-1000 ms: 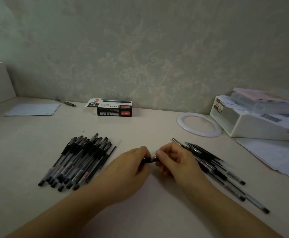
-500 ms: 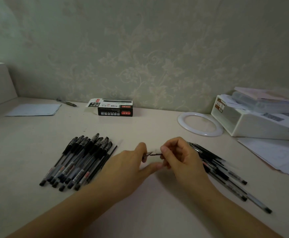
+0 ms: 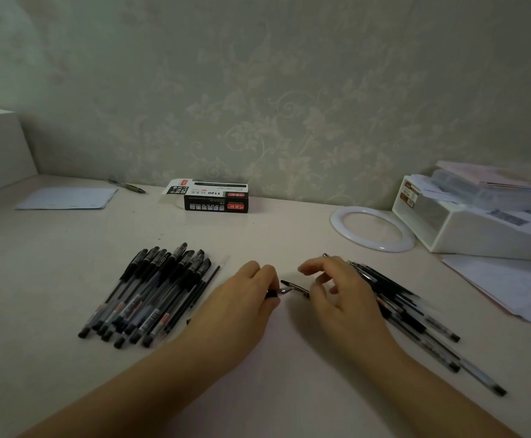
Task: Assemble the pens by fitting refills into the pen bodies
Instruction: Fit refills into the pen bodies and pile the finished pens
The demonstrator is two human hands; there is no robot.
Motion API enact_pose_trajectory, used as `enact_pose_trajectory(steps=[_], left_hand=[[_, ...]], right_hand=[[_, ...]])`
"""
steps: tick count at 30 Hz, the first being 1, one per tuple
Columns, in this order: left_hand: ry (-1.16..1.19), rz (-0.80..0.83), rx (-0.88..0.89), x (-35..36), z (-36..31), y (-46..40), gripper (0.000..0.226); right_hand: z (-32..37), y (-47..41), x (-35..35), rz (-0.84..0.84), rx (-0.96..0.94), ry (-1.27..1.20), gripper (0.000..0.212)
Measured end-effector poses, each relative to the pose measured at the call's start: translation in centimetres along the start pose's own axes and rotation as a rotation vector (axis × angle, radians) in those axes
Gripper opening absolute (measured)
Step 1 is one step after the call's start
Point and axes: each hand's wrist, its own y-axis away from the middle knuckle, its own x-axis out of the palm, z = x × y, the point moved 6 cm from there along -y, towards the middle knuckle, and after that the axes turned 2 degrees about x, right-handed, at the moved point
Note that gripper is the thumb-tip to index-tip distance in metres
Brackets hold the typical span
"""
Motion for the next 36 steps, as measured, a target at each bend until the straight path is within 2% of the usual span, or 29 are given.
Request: enact_pose_trajectory(steps=[3,6,13,15,17,18,22,25,28,33,36], left_hand=[[0.077,-0.028,0.031,0.0,-0.2,-0.1,0.006],[0.156,-0.041,0.047,0.0,-0.5,-0.2,0.01],[0.233,0.002,0.038,0.1,-0.5,-0.4,0.013],[0.237,0.005,0.043,0.1,-0.4,-0.3,0.012],[0.259,-0.004,0.044,0.4,-0.4,-0.2,0.01],[0.277,-0.001,0.037,0.6,-0.3,0.0,0.012],[0.262,0.001,0.052,0.9,0.0,0.1,0.013],[0.253,-0.017,0.076,0.8,0.1,0.0,0.01],[0.233,-0.033,0.091,0.8,0.1,-0.1,0.013],[0.21,-0.044,0.103,0.8,0.3,-0.1,0.01],[0.204,-0.058,0.108,0.7,0.3,-0.1,0.007]], right_hand=[[1.0,-0.1,-0.1,-0.005,-0.025,-0.085,0.01],[0.9,0.1,0.7,0.105,-0.008,-0.155,0.025],[0.3,-0.1,0.7,0.143,0.068,-0.361,0.029],[0.0,-0.2,0.7,0.173,0.088,-0.396,0.023],[-0.3,-0.3,0.8,0.206,0.109,-0.446,0.005],[-0.4,-0.3,0.8,0.217,0.107,-0.458,0.005],[-0.1,-0.1,0.6,0.238,0.075,-0.418,0.024],[0.0,-0.1,0.5,0.202,0.093,-0.415,0.014],[0.0,-0.2,0.7,0.16,0.103,-0.379,0.02],[-0.3,-0.2,0.9,0.195,0.105,-0.411,0.009],[-0.2,-0.2,0.8,0.221,0.102,-0.418,0.018]])
